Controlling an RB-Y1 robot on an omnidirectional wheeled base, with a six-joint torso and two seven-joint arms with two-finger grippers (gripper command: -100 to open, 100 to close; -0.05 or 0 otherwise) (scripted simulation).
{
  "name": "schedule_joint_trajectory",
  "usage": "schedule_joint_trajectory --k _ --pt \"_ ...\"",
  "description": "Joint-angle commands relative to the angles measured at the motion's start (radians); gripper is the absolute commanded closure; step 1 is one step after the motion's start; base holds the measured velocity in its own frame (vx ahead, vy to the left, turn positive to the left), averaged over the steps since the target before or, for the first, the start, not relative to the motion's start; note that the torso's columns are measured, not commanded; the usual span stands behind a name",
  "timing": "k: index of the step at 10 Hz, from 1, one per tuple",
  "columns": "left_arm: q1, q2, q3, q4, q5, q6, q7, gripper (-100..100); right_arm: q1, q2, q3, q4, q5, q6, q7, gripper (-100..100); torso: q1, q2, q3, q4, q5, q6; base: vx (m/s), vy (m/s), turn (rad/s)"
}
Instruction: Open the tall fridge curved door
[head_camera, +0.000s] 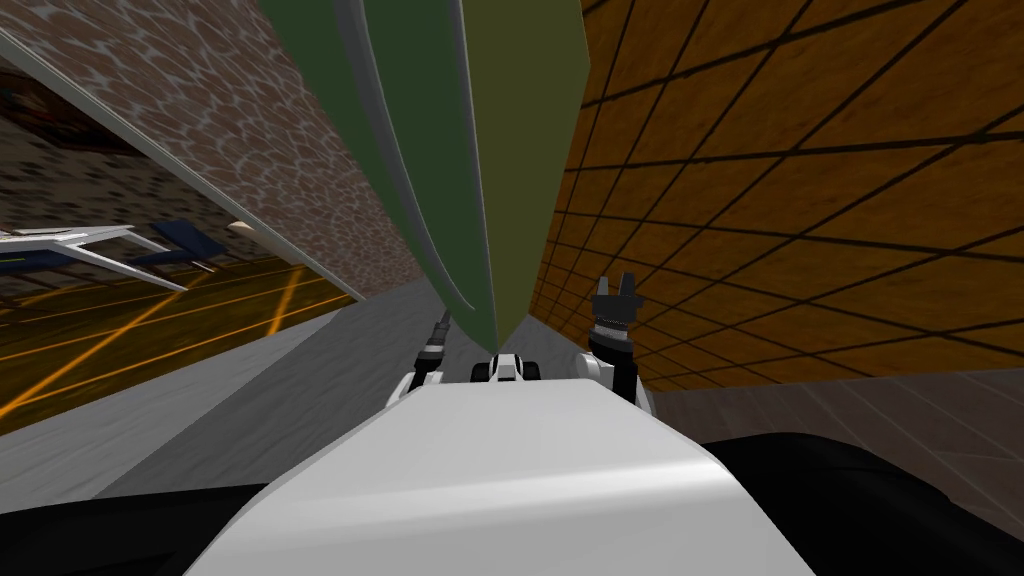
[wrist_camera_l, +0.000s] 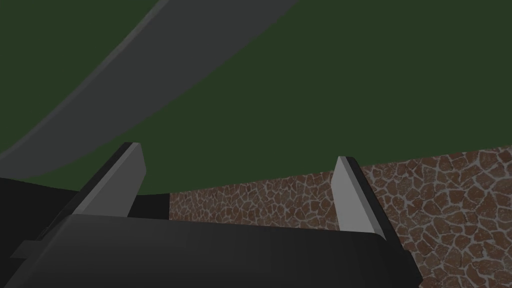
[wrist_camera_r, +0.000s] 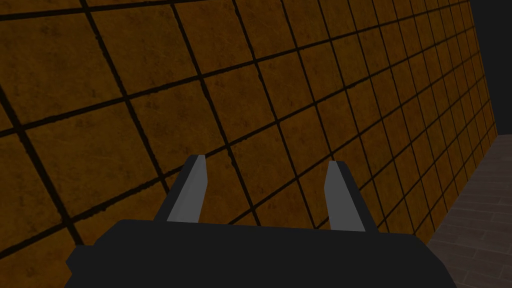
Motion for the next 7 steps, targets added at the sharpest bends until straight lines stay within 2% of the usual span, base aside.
schedule_joint_trajectory --k 1,2,3,7 --pt "-0.018 -0.006 0.012 0.078 -0.007 -0.048 -0.011 -100 0.0 0.0 0.0 0.0 0.0 0.0 0.0 0 0.0 0.001 0.0 0.0 0.0 0.0 0.047 -0.063 0.035" --pt "-0.027 -0.011 0.017 0.111 -0.01 -0.066 -0.016 -100 0.0 0.0 0.0 0.0 0.0 0.0 0.0 0 0.0 0.001 0.001 0.0 0.0 0.0 0.058 -0.051 0.034" --pt "-0.027 -0.011 0.017 0.114 -0.01 -0.066 -0.016 -100 0.0 0.0 0.0 0.0 0.0 0.0 0.0 0 0.001 0.0 0.0 0.0 0.0 0.0 0.04 -0.035 0.011" --pt "-0.059 -0.045 0.035 0.241 -0.022 -0.136 -0.034 -100 0.0 0.0 0.0 0.0 0.0 0.0 0.0 0 -0.001 0.0 0.0 0.0 0.0 0.0 0.05 -0.054 0.031"
